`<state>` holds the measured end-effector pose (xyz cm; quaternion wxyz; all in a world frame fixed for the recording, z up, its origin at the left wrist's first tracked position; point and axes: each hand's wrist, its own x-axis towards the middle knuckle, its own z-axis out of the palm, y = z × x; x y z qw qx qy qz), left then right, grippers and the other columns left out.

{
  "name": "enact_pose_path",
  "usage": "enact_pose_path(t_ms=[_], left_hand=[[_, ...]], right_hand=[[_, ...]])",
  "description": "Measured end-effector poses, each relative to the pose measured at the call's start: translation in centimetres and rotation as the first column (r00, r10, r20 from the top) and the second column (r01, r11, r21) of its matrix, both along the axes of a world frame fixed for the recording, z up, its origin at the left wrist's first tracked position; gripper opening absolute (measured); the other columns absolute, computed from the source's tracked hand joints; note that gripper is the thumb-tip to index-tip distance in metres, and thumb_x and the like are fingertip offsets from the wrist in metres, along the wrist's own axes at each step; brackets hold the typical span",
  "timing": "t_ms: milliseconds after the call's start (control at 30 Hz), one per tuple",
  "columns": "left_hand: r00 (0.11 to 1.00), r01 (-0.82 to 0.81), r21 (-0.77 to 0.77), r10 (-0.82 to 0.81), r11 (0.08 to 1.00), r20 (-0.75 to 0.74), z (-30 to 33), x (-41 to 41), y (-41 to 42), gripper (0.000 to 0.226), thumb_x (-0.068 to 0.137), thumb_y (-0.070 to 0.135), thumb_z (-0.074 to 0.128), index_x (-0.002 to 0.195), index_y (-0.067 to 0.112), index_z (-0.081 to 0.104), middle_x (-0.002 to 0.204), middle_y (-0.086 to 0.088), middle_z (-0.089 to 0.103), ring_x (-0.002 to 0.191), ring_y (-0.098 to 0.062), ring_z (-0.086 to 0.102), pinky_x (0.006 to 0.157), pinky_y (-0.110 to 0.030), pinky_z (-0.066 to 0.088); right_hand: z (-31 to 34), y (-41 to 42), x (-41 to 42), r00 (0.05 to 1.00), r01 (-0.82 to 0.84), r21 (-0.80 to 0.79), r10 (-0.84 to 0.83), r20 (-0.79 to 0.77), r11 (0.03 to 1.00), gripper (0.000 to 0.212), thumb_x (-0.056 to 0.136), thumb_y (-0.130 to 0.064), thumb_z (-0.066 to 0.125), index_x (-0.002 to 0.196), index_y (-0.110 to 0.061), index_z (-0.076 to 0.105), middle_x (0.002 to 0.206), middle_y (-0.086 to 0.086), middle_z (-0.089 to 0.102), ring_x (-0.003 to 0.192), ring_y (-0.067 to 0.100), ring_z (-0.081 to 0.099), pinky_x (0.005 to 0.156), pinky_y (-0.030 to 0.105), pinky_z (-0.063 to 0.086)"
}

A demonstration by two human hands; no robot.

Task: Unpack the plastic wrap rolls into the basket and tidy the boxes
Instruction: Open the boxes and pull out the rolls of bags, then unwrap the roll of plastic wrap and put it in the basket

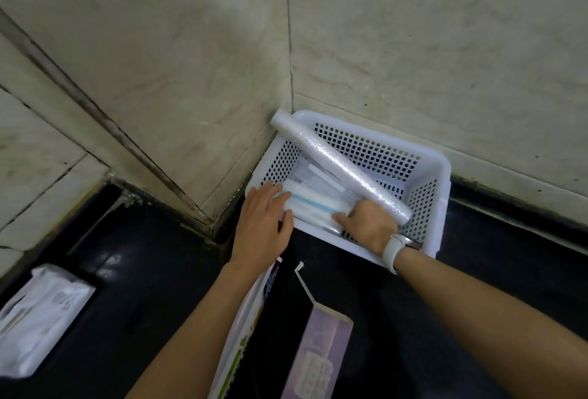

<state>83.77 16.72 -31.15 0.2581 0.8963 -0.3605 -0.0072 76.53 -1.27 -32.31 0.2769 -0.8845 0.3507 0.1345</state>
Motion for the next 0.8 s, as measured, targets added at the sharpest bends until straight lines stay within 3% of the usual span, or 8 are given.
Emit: enact_pose_path(t_ms=[133, 267, 367, 433, 533, 633, 733, 800], left_hand=[[0.986, -0.159, -0.094, 0.153, 0.983, -0.063, 0.6, -3.0, 2.7, 0.040, 0.084, 0.006, 0.059, 0.123, 0.000, 0.053, 0.128, -0.019, 0.053, 0.120, -0.033, 0.050, 0.105, -0.051, 0.039], [0.871, -0.362, 0.198, 0.406, 0.911, -0.275, -0.8, -7.5, 6.8, 0.071, 0.083, 0.034, 0.061, 0.141, 0.013, 0.026, 0.147, -0.013, 0.031, 0.132, -0.030, 0.034, 0.108, -0.047, 0.030], [0.807, -0.300, 0.426, 0.465, 0.854, -0.365, -2.1, -10.5, 9.3, 0.094, 0.077, 0.045, 0.065, 0.145, 0.022, 0.003, 0.151, -0.010, 0.017, 0.136, -0.031, 0.026, 0.109, -0.049, 0.026], [0.822, -0.284, 0.441, 0.453, 0.851, -0.345, -2.4, -11.4, 10.3, 0.093, 0.078, 0.039, 0.065, 0.145, 0.027, 0.001, 0.146, -0.011, 0.026, 0.129, -0.032, 0.034, 0.103, -0.049, 0.033], [0.816, -0.306, 0.379, 0.446, 0.873, -0.368, -1.9, -11.2, 11.3, 0.082, 0.080, 0.026, 0.061, 0.144, 0.030, 0.010, 0.135, -0.012, 0.040, 0.115, -0.032, 0.046, 0.092, -0.046, 0.043], [0.803, -0.311, 0.233, 0.386, 0.921, -0.453, -0.9, -11.0, 12.3, 0.084, 0.076, 0.022, 0.065, 0.142, 0.031, 0.014, 0.133, -0.010, 0.045, 0.110, -0.027, 0.052, 0.087, -0.043, 0.048], [0.831, -0.298, 0.003, 0.261, 0.955, -0.492, 0.8, -11.4, 13.0, 0.090, 0.073, 0.018, 0.069, 0.144, 0.030, 0.015, 0.134, -0.001, 0.048, 0.111, -0.020, 0.054, 0.092, -0.036, 0.047], [0.924, -0.192, -0.090, 0.149, 0.977, -0.352, 2.2, -11.8, 13.0, 0.085, 0.071, 0.017, 0.070, 0.142, 0.026, 0.025, 0.128, 0.001, 0.052, 0.109, -0.018, 0.055, 0.089, -0.029, 0.044]], right_hand=[[2.0, 1.5, -2.2, 0.970, 0.010, 0.015, -0.013, 0.243, 1.000, 0.028, 0.089, -0.033, 0.050, 0.093, -0.006, 0.059, 0.093, 0.011, 0.063, 0.086, 0.026, 0.057, 0.074, 0.033, 0.046], [3.4, 4.6, -6.1, 0.855, -0.025, 0.037, 0.002, 0.518, 0.999, 0.019, 0.089, -0.014, 0.050, 0.103, -0.006, 0.060, 0.104, 0.012, 0.061, 0.100, 0.024, 0.055, 0.086, 0.035, 0.045], [4.1, 6.8, -9.3, 0.796, -0.068, -0.022, 0.067, 0.602, 0.997, 0.021, 0.088, -0.006, 0.051, 0.107, -0.004, 0.059, 0.108, 0.013, 0.060, 0.105, 0.024, 0.052, 0.092, 0.029, 0.038], [4.4, 8.0, -11.1, 0.768, -0.087, -0.065, 0.108, 0.631, 0.994, 0.024, 0.086, -0.001, 0.052, 0.108, -0.003, 0.059, 0.110, 0.013, 0.060, 0.106, 0.022, 0.051, 0.095, 0.030, 0.037], [4.6, 9.5, -13.4, 0.763, -0.116, -0.041, 0.115, 0.637, 0.992, 0.026, 0.086, 0.000, 0.051, 0.110, -0.004, 0.059, 0.113, 0.008, 0.057, 0.108, 0.014, 0.048, 0.097, 0.025, 0.035], [4.8, 10.5, -14.8, 0.776, -0.151, 0.050, 0.087, 0.624, 0.987, 0.025, 0.088, -0.002, 0.050, 0.110, -0.009, 0.059, 0.109, -0.001, 0.054, 0.099, 0.006, 0.051, 0.092, 0.024, 0.044], [5.9, 10.6, -14.5, 0.775, -0.101, 0.254, -0.084, 0.627, 0.962, 0.025, 0.090, -0.011, 0.050, 0.114, -0.017, 0.055, 0.111, 0.000, 0.056, 0.092, 0.008, 0.056, 0.084, 0.024, 0.049], [7.4, 10.4, -13.7, 0.747, -0.100, 0.465, -0.242, 0.619, 0.880, 0.028, 0.091, -0.018, 0.051, 0.117, -0.026, 0.048, 0.110, 0.000, 0.056, 0.094, 0.016, 0.058, 0.081, 0.028, 0.052]])
